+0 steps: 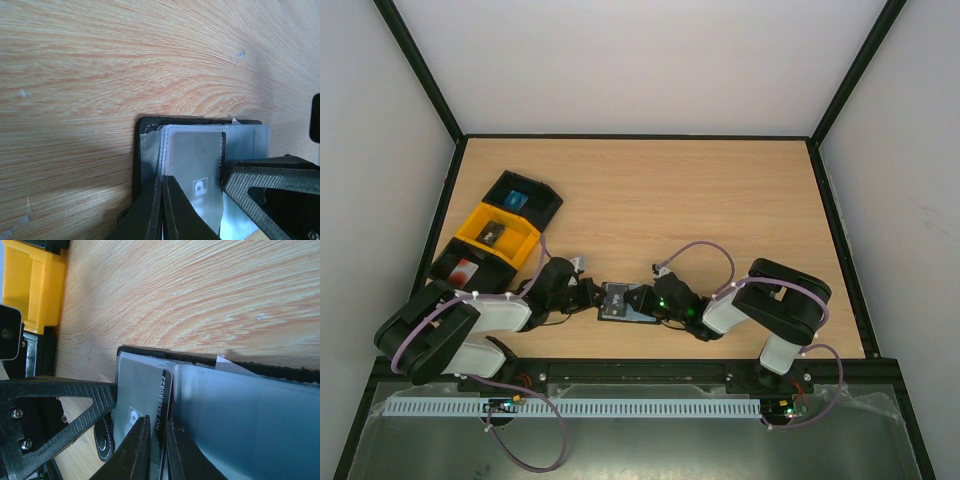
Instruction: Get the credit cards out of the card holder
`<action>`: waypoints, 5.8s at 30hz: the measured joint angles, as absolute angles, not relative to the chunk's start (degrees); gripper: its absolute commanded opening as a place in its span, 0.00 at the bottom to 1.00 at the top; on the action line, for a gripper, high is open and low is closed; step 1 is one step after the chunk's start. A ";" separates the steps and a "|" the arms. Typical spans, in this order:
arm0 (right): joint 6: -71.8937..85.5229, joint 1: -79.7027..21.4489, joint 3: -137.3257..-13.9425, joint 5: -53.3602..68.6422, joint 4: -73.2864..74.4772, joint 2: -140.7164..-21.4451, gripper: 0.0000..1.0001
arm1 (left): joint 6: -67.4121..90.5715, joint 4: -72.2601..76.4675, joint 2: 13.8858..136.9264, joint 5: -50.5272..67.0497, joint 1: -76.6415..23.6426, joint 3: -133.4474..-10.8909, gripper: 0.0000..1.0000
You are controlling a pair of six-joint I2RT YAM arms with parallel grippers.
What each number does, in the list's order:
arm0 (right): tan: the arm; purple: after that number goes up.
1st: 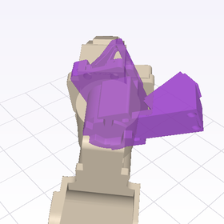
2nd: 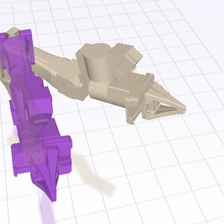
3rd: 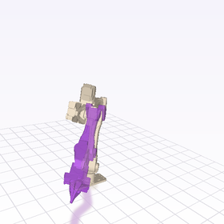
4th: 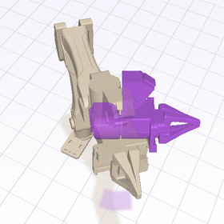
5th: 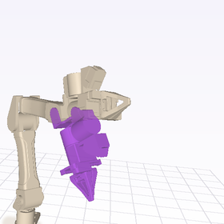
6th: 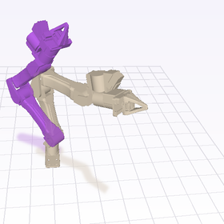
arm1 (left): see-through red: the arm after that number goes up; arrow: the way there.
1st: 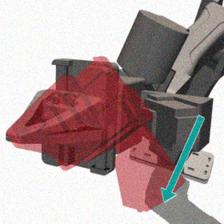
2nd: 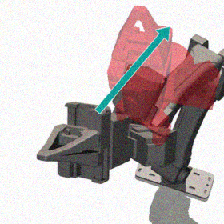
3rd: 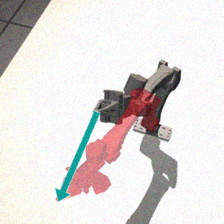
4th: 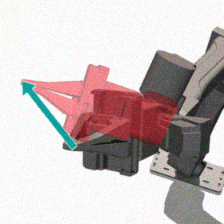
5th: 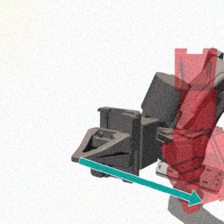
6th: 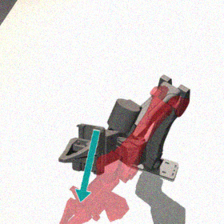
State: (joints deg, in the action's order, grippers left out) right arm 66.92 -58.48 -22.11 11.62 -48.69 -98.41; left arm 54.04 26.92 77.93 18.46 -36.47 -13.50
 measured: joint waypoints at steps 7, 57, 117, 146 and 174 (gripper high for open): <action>67.72 -58.35 -20.91 12.10 -52.01 -99.15 0.12 | 54.48 26.59 77.93 17.69 -37.01 -13.74 0.03; 67.22 -58.08 -21.17 12.12 -42.41 -93.58 0.19 | 64.29 31.33 75.79 8.86 -46.46 -10.07 0.03; 63.77 -55.75 -14.74 13.74 -50.28 -92.20 0.11 | 63.64 29.65 76.97 7.77 -47.03 -11.42 0.03; 66.11 -54.37 -9.91 4.67 -37.30 -69.17 0.02 | 63.57 27.88 76.82 8.78 -47.16 -13.67 0.41; 79.81 -56.34 -8.14 4.82 -48.62 -58.35 0.02 | 72.47 38.26 51.88 14.17 -47.99 -7.68 0.67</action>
State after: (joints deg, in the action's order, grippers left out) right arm 79.81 -56.34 -8.14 4.82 -48.62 -58.35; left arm 72.47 38.26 51.88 14.17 -47.99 -7.68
